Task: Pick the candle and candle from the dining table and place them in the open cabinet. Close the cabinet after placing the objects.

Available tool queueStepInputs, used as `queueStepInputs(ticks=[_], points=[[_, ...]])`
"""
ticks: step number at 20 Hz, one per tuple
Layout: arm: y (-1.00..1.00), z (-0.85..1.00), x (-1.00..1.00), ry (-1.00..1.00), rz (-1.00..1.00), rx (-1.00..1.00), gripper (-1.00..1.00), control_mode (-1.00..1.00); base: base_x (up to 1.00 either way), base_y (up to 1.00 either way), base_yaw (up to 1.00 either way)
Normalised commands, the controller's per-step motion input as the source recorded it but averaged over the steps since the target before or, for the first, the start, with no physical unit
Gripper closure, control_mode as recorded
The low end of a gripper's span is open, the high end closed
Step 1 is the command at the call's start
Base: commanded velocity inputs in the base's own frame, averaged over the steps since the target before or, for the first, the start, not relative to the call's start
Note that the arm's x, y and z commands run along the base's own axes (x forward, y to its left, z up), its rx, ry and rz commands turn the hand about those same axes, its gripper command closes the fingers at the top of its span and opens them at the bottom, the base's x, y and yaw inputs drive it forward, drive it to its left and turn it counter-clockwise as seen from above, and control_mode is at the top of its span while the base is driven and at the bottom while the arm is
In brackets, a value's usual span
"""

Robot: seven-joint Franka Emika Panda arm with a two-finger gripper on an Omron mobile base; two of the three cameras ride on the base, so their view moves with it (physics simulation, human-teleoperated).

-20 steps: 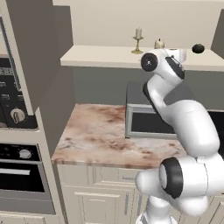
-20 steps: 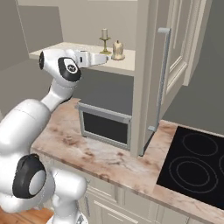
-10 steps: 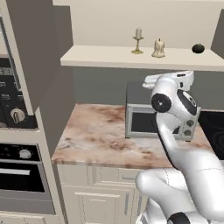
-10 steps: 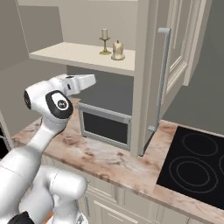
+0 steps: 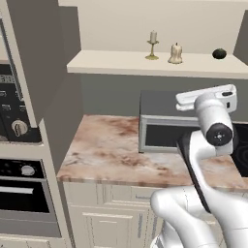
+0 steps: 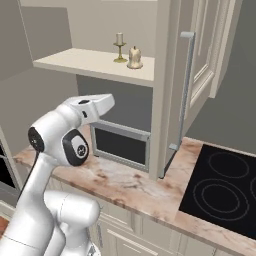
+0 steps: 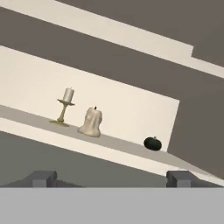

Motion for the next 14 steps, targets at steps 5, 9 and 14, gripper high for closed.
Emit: queueStepInputs(ticks=[5, 9, 14], points=[[-0.02, 0.25, -0.29, 0.13, 0.00, 0.00, -1.00, -1.00, 0.00, 0.00, 0.00], [0.00, 0.37, -0.44, 0.37, -0.02, 0.00, -1.00, -1.00, 0.00, 0.00, 0.00], [0.00, 0.22, -0.71, 0.35, 0.00, 0.00, -1.00, -1.00, 0.00, 0.00, 0.00]])
